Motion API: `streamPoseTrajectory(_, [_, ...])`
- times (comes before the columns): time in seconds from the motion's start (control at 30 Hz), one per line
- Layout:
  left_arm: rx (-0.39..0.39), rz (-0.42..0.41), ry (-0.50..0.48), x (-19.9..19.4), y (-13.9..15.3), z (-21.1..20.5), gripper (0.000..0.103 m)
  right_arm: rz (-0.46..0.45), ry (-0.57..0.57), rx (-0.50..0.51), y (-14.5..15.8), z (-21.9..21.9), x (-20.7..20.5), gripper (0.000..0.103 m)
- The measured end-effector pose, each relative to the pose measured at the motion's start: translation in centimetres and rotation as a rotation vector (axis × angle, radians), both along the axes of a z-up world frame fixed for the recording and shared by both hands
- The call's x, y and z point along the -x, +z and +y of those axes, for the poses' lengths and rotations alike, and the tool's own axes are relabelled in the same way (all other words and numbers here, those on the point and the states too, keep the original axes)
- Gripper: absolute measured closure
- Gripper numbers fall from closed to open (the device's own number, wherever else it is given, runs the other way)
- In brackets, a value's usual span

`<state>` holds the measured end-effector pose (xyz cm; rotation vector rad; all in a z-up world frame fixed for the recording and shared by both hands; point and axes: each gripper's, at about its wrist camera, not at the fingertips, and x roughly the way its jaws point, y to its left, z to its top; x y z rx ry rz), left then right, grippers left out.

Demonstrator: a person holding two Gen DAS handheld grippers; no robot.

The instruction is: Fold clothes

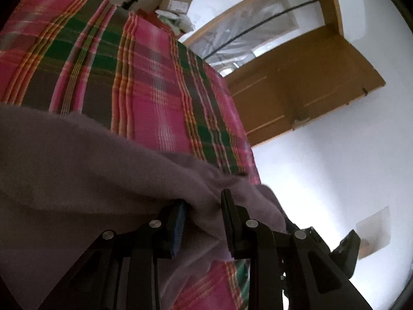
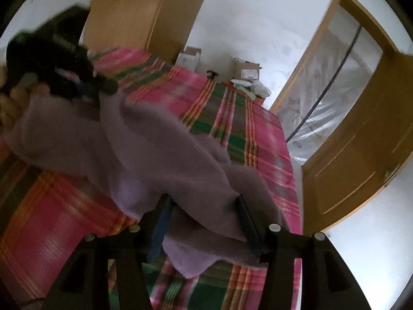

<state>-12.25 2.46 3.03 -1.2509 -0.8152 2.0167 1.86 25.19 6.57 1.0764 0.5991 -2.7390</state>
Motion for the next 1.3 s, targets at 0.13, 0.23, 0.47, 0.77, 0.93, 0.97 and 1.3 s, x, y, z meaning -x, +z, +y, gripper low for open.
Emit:
streamPoseTrajectory(0.13, [0.03,0.017,0.002,1.2,0.5,0.4,0.075,0.017,-0.063,0.077,1.6,2.0,1.1,0.089])
streamPoseTrajectory(0.23, [0.04,0.023,0.008,1.8,0.8,0.4,0.075,0.017,-0.082,0.109,2.5,2.7,2.3,0.097])
streamPoseTrajectory(0.47, [0.036,0.034,0.051,3.7,1.3,-0.2,0.075,0.068,-0.076,0.111,4.9,3.0,6.1,0.098])
streamPoseTrajectory(0.77, [0.081,0.071,0.095,6.8,2.2,-0.7,0.075,0.103,-0.044,-0.003,5.9,1.5,13.2,0.098])
streamPoseTrajectory(0.93, [0.116,0.076,0.117,9.2,2.1,-0.7,0.075,0.134,-0.037,-0.106,5.4,0.0,16.8,0.098])
streamPoseTrajectory(0.97, [0.124,0.075,0.121,9.7,2.0,-0.7,0.075,0.139,-0.037,-0.119,5.2,-0.3,17.4,0.098])
streamPoseTrajectory(1.3, [0.161,0.091,0.141,9.3,1.4,-1.5,0.075,0.009,-0.053,-0.07,0.6,-0.9,21.6,0.098])
